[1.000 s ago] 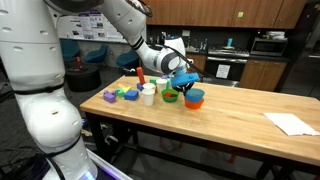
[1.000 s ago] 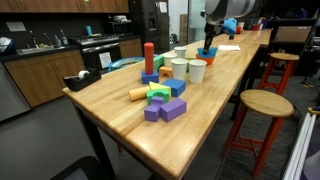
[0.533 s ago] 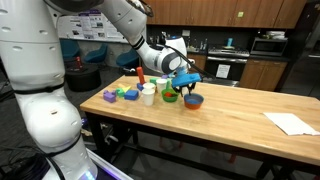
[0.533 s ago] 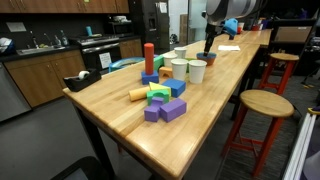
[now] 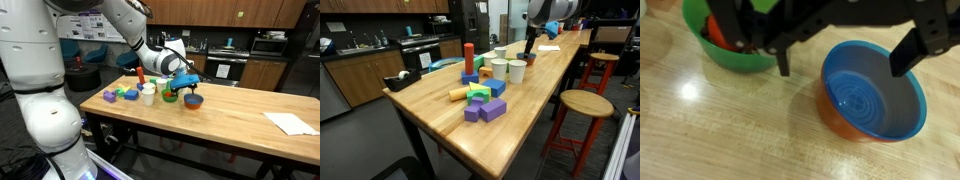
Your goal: Put the bowls together
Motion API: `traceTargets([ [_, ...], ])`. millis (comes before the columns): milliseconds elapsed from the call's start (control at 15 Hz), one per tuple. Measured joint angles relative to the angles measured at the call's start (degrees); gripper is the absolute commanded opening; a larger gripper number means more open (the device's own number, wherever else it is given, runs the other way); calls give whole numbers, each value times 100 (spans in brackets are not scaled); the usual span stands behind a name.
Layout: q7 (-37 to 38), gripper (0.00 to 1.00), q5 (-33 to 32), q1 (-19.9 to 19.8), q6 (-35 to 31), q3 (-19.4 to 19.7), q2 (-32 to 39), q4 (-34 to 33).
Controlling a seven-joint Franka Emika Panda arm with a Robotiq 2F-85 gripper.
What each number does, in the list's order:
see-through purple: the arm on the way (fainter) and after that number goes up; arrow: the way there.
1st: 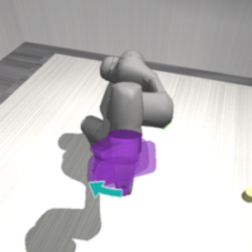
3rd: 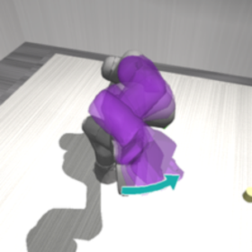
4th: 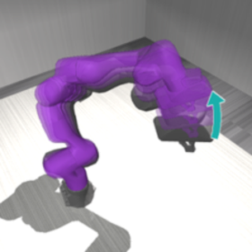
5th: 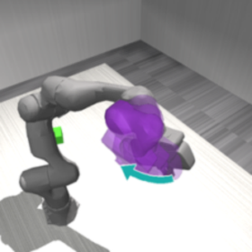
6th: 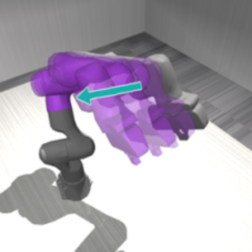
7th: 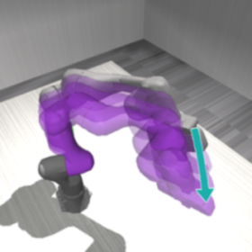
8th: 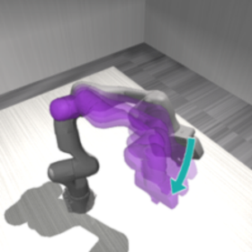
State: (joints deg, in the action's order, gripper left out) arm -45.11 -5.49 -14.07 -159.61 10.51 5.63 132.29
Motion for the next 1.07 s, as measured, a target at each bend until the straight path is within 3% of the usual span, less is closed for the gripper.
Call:
traceTargets([
  [600, 2376, 100, -1665, 23, -1225, 8, -1107, 1774],
  [867, 3671, 100, -2753, -453, -1506, -268, -1828, 2551],
  [1067, 4299, 100, -3051, -822, -1483, -589, -2217, 2859],
])
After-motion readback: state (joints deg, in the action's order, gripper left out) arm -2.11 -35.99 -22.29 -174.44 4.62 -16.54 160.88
